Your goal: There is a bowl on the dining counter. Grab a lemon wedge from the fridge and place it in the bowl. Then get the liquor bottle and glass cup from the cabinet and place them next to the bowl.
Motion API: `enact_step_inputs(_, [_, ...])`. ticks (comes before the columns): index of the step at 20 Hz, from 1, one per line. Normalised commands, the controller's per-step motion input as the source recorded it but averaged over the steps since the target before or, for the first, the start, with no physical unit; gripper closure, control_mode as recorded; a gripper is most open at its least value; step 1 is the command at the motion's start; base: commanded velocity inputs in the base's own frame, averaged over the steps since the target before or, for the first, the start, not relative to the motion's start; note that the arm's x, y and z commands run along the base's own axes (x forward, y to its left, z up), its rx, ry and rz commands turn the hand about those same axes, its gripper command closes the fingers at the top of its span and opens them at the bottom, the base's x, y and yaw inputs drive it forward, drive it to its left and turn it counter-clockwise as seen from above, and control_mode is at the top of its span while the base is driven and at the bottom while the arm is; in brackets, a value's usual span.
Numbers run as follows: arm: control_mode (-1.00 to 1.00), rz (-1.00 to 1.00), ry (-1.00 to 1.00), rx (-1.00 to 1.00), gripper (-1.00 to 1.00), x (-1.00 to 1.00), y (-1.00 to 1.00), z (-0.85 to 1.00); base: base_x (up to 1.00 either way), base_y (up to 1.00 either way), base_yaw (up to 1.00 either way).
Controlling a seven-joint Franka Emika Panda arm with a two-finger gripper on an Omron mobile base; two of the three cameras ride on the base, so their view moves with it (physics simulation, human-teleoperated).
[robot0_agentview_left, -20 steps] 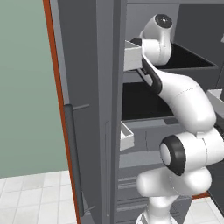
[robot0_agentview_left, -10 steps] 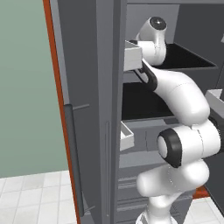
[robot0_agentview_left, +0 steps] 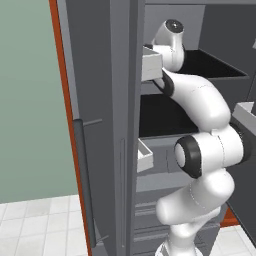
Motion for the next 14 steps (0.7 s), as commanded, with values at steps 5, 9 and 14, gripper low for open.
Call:
enact_step_inputs(5, [-1.00, 0.00, 0.01, 0.00, -1.00, 0.05, 0.00, -0.04, 0.00, 0.00, 0.00])
enact_step_inputs(9, [-1.00, 0.00, 0.02, -0.01, -1.00, 0.00, 0.00, -0.08, 0.00, 0.00, 0.00])
enact_step_inputs(14, [-1.00, 0.00, 0.04, -0.01, -1.00, 0.00, 0.00, -0.15, 0.00, 0.00, 0.00])
